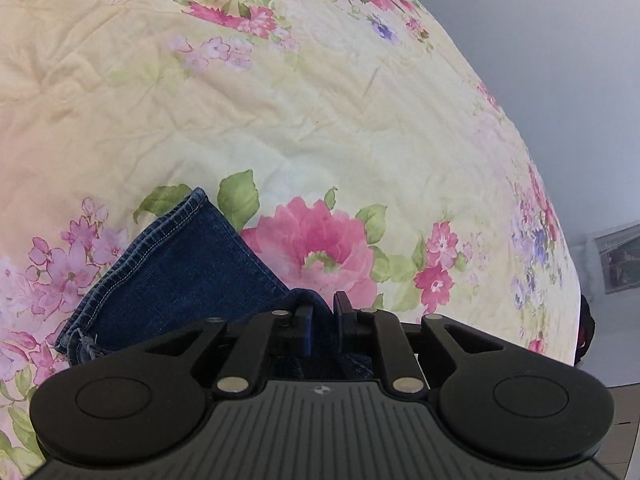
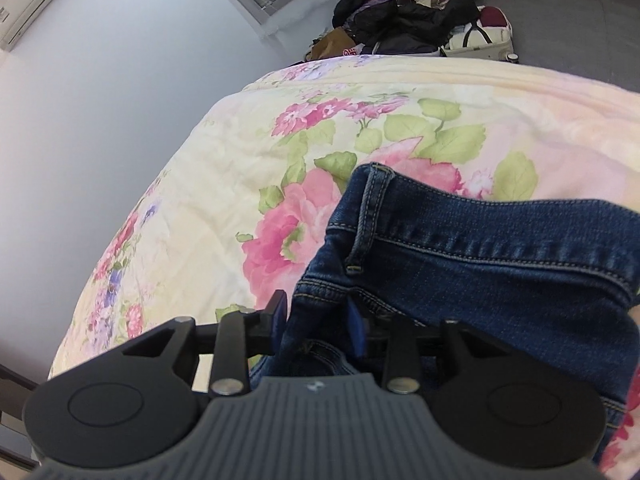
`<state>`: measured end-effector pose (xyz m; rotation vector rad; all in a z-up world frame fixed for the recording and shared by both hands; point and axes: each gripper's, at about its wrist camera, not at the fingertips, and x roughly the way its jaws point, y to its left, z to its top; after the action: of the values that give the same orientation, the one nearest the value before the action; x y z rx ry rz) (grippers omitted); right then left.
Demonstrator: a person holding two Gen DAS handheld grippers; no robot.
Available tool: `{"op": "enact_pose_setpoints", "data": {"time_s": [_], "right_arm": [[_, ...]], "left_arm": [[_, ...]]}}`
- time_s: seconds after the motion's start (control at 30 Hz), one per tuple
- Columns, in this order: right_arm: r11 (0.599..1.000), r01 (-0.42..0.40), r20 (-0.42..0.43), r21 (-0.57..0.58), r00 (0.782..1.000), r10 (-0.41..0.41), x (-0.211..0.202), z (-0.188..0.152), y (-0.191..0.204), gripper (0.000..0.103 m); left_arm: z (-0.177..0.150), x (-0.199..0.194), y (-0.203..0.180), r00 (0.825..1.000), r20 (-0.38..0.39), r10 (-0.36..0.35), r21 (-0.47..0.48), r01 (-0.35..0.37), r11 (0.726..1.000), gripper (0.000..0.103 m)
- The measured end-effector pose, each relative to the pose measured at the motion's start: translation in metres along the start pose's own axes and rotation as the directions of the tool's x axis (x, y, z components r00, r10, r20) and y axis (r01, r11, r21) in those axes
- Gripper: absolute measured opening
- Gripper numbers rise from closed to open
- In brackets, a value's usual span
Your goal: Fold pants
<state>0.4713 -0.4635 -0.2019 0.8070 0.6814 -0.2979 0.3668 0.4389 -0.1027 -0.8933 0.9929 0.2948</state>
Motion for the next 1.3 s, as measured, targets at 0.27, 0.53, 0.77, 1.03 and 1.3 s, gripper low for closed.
{"op": "enact_pose_setpoints", "data": {"time_s": [0.27, 0.53, 0.77, 1.03, 1.3], "right_arm": [[0.996, 0.01, 0.007, -0.085, 1.0, -0.01, -0.022, -0.017, 0.009, 0.03], [0.983, 0.004, 0.01, -0.183, 1.0, -0.002, -0.031, -0.036, 0.02, 0.03], [0.985, -0.085, 0.013, -0.148, 0.996, 0.088, -0.064, -0.077, 0.038, 0.03], [0.942, -0.259, -0.006, -0.215, 0.965, 0.263, -0.093, -0.17, 0.076, 0.03], [0.829, -0.368, -0.093, -0.42, 0.927, 0.364, -0.082, -0.223, 0.091, 0.032]], "left_arm": [[-0.008, -0.01, -0.05, 0.988, 0.046, 0.147, 0.356, -0.153, 0.922, 0.018], [0.019, -0.08, 0.013, 0.963, 0.265, -0.049, -0.186, 0.101, 0.977, 0.082], [-0.012, -0.073, 0.032, 0.976, 0.211, -0.053, -0.03, 0.061, 0.998, 0.082], [-0.095, -0.009, 0.083, 0.982, 0.184, -0.04, -0.087, 0.057, 0.995, 0.078], [-0.099, 0.022, 0.095, 0.975, 0.218, -0.05, -0.163, 0.087, 0.983, 0.076]]}}
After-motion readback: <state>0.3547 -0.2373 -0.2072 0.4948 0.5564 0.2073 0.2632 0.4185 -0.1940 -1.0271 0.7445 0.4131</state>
